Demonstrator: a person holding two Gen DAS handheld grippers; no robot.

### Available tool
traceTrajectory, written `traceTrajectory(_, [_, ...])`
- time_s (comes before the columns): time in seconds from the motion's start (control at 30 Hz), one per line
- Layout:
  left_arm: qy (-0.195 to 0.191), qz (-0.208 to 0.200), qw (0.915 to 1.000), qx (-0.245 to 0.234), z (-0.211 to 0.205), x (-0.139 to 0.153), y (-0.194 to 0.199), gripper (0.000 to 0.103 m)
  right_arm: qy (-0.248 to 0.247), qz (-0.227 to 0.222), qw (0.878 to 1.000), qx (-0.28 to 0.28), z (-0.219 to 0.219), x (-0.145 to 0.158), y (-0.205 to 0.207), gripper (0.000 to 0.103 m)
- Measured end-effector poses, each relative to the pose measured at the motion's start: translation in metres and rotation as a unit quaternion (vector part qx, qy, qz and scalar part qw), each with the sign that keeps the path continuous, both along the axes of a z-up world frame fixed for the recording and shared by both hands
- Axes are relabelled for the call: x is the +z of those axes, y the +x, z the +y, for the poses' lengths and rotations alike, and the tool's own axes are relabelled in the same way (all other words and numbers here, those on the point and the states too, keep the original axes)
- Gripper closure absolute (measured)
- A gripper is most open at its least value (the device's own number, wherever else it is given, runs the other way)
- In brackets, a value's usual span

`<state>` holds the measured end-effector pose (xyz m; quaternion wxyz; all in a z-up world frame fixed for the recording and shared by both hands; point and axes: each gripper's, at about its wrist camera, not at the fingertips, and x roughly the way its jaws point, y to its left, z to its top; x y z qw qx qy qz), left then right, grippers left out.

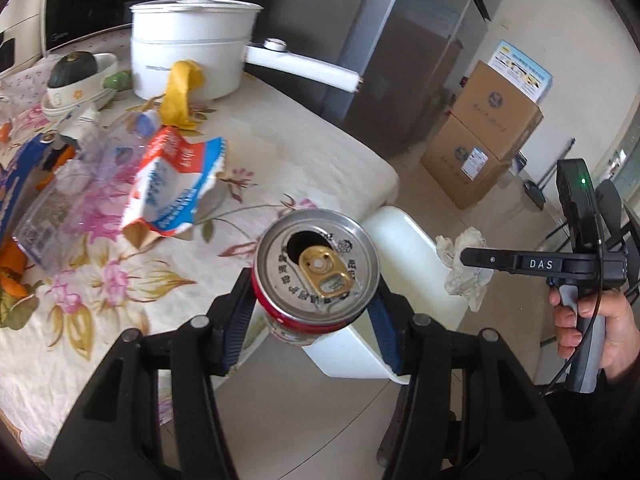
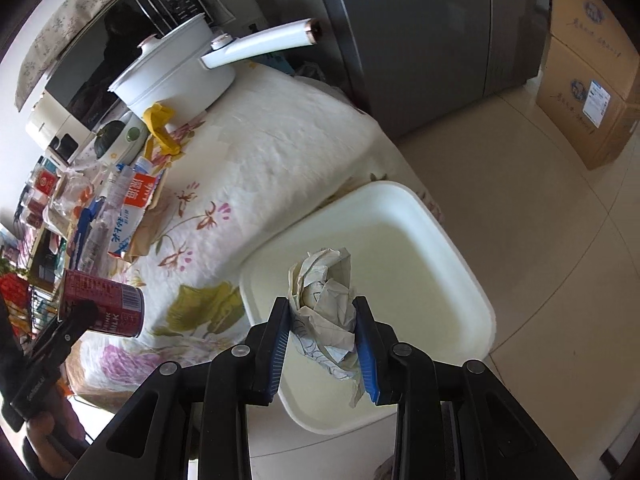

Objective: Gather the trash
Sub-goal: 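Carry foil and red can over the white bin and release both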

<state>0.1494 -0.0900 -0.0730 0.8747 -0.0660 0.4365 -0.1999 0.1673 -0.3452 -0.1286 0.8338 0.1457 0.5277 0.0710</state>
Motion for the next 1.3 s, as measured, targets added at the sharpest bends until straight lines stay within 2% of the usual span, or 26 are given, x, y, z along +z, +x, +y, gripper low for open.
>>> traceTrajectory(0.17, [0.003, 0.015, 0.999, -0.043, -0.047, -0.024, 0.006, 0.047, -0.016, 0.026, 0.999, -0.014, -0.021, -0.027, -0.006, 0.071])
traceTrajectory(0.37, [-0.004, 0.036, 0.9977, -0.058, -0.078, -0.048, 0.014, 0.047, -0.04, 0.054, 0.997, -0.024, -0.037, -0.051, -0.003, 0.071])
traceTrajectory(0.47, [-0.008, 0.047, 0.9972, -0.058, -0.082, -0.061, 0.018, 0.046, -0.039, 0.062, 0.997, -0.029, -0.044, -0.058, -0.001, 0.07])
traceTrajectory(0.7, [-0.014, 0.035, 0.9967, -0.073, -0.09, -0.067, 0.023, 0.047, -0.042, 0.066, 0.997, -0.026, -0.047, -0.06, -0.001, 0.07])
traceTrajectory(0.83, [-0.015, 0.041, 0.9961, -0.077, -0.094, -0.073, 0.023, 0.047, -0.042, 0.067, 0.997, -0.027, -0.045, -0.061, 0.001, 0.07])
traceTrajectory(1.13, [0.01, 0.063, 0.9951, -0.075, -0.089, -0.081, 0.026, 0.047, -0.055, 0.077, 0.995, -0.03, -0.039, -0.069, 0.007, 0.07])
traceTrajectory(1.23, [0.011, 0.071, 0.995, -0.069, -0.079, -0.075, 0.023, 0.039, -0.056, 0.075, 0.995, -0.03, -0.036, -0.069, 0.009, 0.07])
traceTrajectory(1.3, [0.02, 0.071, 0.9953, -0.063, -0.073, -0.071, 0.02, 0.028, -0.056, 0.075, 0.995, -0.029, -0.034, -0.069, 0.01, 0.07])
